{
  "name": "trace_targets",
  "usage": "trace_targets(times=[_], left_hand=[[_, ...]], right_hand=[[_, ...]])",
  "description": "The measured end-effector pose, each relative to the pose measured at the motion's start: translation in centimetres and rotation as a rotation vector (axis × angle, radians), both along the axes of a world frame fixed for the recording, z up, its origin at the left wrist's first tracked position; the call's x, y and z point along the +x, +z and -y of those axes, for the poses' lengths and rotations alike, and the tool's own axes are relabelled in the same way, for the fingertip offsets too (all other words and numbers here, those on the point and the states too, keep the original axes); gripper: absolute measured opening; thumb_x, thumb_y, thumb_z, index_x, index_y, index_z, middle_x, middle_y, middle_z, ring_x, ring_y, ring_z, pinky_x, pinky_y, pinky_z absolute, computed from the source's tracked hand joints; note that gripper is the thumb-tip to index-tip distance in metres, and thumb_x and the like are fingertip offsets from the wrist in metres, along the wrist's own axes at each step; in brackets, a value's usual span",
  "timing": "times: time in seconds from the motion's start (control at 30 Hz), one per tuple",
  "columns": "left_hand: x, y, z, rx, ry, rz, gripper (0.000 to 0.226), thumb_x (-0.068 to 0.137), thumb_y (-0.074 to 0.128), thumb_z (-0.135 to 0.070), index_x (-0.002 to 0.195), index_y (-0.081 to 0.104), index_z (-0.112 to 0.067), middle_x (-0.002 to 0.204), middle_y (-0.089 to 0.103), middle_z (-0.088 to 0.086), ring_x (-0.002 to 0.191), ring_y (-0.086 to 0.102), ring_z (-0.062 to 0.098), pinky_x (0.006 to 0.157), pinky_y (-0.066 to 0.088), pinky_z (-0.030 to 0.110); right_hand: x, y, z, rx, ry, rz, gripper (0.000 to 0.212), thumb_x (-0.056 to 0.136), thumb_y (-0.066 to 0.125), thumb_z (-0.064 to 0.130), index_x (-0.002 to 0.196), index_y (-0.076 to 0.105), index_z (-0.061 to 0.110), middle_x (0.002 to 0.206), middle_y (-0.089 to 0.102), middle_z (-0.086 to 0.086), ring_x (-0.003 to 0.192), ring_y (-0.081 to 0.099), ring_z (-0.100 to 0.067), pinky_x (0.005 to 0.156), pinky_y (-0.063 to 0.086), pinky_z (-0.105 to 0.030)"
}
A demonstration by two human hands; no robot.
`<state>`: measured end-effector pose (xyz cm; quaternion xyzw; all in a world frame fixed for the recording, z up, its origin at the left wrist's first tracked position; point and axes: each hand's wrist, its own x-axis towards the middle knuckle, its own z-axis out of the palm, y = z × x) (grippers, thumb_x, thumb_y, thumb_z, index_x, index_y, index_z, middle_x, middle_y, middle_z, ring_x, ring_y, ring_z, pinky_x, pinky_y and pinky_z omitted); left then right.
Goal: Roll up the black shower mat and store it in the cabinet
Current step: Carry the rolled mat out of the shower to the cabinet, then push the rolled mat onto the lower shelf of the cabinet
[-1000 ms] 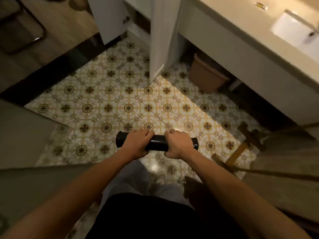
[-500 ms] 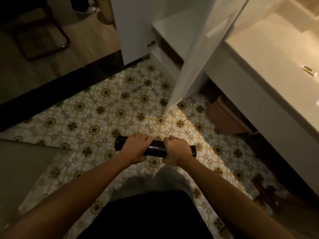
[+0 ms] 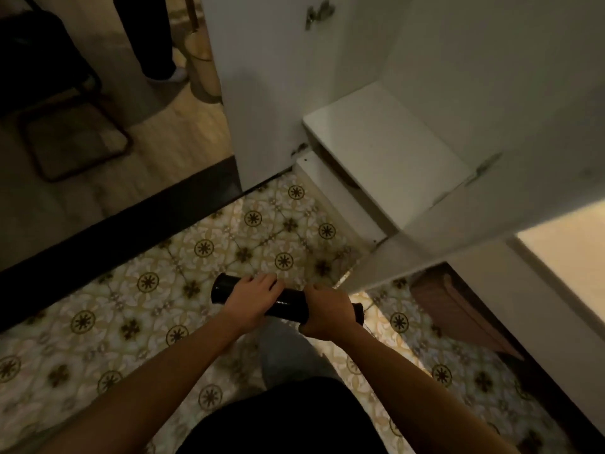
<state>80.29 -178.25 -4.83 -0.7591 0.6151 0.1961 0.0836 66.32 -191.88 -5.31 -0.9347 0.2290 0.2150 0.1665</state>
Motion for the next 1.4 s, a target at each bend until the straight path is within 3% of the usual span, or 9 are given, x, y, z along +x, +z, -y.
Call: trace_targets(times=[0.17, 0.33, 0.53, 0.63, 0.73, 0.97, 1.13, 1.27, 1.4], left_hand=[[9.0, 0.7, 6.3, 0.004, -0.060, -0.009, 0.067, 0.074, 0.075, -0.028, 0.134, 0.049, -0.014, 0.134, 0.051, 0.012, 0.120, 0.050, 0.032, 0.094, 0.044, 0.045], [16.8, 1.0, 12.6, 0.027, -0.146, 0.029, 0.068, 0.048, 0.088, -0.024, 0.111, 0.065, -0.012, 0.109, 0.065, 0.012, 0.096, 0.063, 0.031, 0.070, 0.054, 0.041], [25.4, -1.8, 22.3, 0.055, -0.339, -0.008, 0.065, 0.067, 0.080, -0.028, 0.125, 0.055, -0.012, 0.124, 0.057, 0.014, 0.108, 0.059, 0.034, 0.080, 0.053, 0.043], [29.5, -4.1, 27.5, 0.056, -0.516, 0.013, 0.065, 0.041, 0.092, -0.031, 0.099, 0.071, -0.011, 0.101, 0.070, 0.013, 0.081, 0.069, 0.031, 0.057, 0.058, 0.038], [33.8, -7.9, 31.9, -0.022, -0.599, -0.015, 0.068, 0.031, 0.095, -0.030, 0.093, 0.073, -0.013, 0.092, 0.071, 0.009, 0.077, 0.070, 0.029, 0.054, 0.058, 0.037], [39.5, -23.9, 39.7, 0.018, -0.677, -0.017, 0.066, 0.039, 0.091, -0.022, 0.100, 0.071, -0.012, 0.094, 0.069, 0.010, 0.079, 0.068, 0.029, 0.058, 0.056, 0.037], [40.8, -38.2, 45.6, 0.033, -0.677, 0.014, 0.061, 0.076, 0.074, -0.023, 0.131, 0.050, -0.012, 0.128, 0.053, 0.012, 0.112, 0.054, 0.033, 0.078, 0.049, 0.044], [41.2, -47.2, 50.0, -0.036, -0.727, 0.010, 0.064, 0.058, 0.085, -0.020, 0.115, 0.059, -0.010, 0.108, 0.061, 0.014, 0.091, 0.061, 0.032, 0.054, 0.047, 0.037], [41.4, -54.9, 54.1, -0.159, -0.766, 0.019, 0.072, 0.070, 0.078, -0.033, 0.130, 0.040, -0.019, 0.120, 0.055, 0.008, 0.101, 0.058, 0.025, 0.061, 0.041, 0.033]], right_hand=[[8.2, 1.2, 5.4, 0.030, -0.068, -0.001, 0.055, 0.064, 0.082, 0.049, 0.105, 0.058, 0.021, 0.101, 0.061, -0.001, 0.084, 0.061, -0.022, 0.065, 0.047, -0.033], [15.1, 1.4, 10.7, 0.027, -0.113, -0.028, 0.057, 0.063, 0.083, 0.052, 0.103, 0.058, 0.021, 0.098, 0.061, -0.002, 0.081, 0.062, -0.022, 0.062, 0.051, -0.034], [21.8, -0.7, 16.3, 0.030, -0.336, -0.105, 0.050, 0.063, 0.079, 0.049, 0.101, 0.060, 0.023, 0.092, 0.063, 0.001, 0.072, 0.061, -0.019, 0.057, 0.047, -0.031], [24.8, -4.2, 18.6, 0.044, -0.461, -0.114, 0.057, 0.064, 0.078, 0.048, 0.110, 0.056, 0.022, 0.103, 0.063, -0.002, 0.083, 0.064, -0.025, 0.065, 0.048, -0.035], [28.5, -8.2, 21.2, 0.083, -0.544, -0.110, 0.059, 0.066, 0.079, 0.050, 0.111, 0.055, 0.022, 0.108, 0.062, -0.003, 0.088, 0.064, -0.027, 0.072, 0.051, -0.038], [33.8, -24.0, 28.2, 0.123, -0.590, -0.083, 0.047, 0.074, 0.077, 0.040, 0.109, 0.054, 0.019, 0.105, 0.060, -0.005, 0.085, 0.061, -0.026, 0.065, 0.042, -0.036], [35.3, -37.8, 34.2, 0.102, -0.609, -0.083, 0.053, 0.073, 0.077, 0.056, 0.109, 0.057, 0.023, 0.096, 0.062, 0.000, 0.073, 0.059, -0.022, 0.058, 0.046, -0.033], [35.5, -46.6, 38.8, 0.056, -0.576, -0.090, 0.049, 0.072, 0.076, 0.051, 0.111, 0.058, 0.025, 0.094, 0.060, 0.000, 0.077, 0.062, -0.025, 0.061, 0.045, -0.033], [34.8, -52.9, 42.9, 0.032, -0.555, -0.021, 0.060, 0.064, 0.084, 0.043, 0.114, 0.056, 0.022, 0.103, 0.064, -0.002, 0.087, 0.065, -0.024, 0.072, 0.055, -0.035]])
